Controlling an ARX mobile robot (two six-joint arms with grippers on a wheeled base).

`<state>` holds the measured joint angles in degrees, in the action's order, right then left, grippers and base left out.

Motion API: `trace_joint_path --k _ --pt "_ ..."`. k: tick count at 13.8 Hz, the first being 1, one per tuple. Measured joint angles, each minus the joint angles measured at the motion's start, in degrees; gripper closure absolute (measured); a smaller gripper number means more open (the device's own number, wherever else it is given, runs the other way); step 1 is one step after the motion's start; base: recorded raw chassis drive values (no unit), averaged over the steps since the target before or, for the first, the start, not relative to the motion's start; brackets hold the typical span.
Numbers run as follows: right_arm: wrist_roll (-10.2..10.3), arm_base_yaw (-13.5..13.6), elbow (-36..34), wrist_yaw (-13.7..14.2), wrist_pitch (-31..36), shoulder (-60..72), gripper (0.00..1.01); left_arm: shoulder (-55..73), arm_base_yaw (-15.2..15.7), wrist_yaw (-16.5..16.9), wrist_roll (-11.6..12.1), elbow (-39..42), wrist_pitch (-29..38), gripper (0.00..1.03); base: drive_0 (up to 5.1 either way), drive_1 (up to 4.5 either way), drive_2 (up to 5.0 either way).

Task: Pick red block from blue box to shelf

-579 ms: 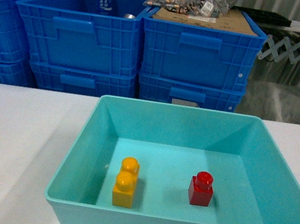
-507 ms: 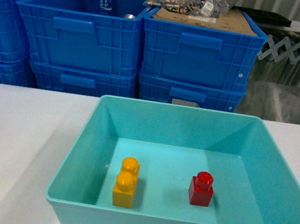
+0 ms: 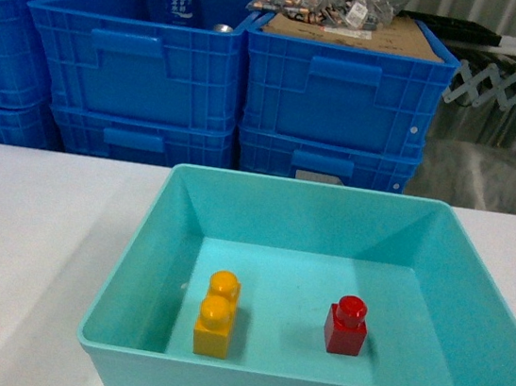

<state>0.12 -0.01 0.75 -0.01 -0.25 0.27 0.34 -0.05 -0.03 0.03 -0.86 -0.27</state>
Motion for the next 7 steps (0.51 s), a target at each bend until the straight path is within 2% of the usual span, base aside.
trace_joint_path --k 7 --pt "0.00 0.00 0.00 0.00 0.00 0.00 0.03 0.00 0.00 0.02 0.00 0.00 0.00 0.05 0.0 0.00 0.0"
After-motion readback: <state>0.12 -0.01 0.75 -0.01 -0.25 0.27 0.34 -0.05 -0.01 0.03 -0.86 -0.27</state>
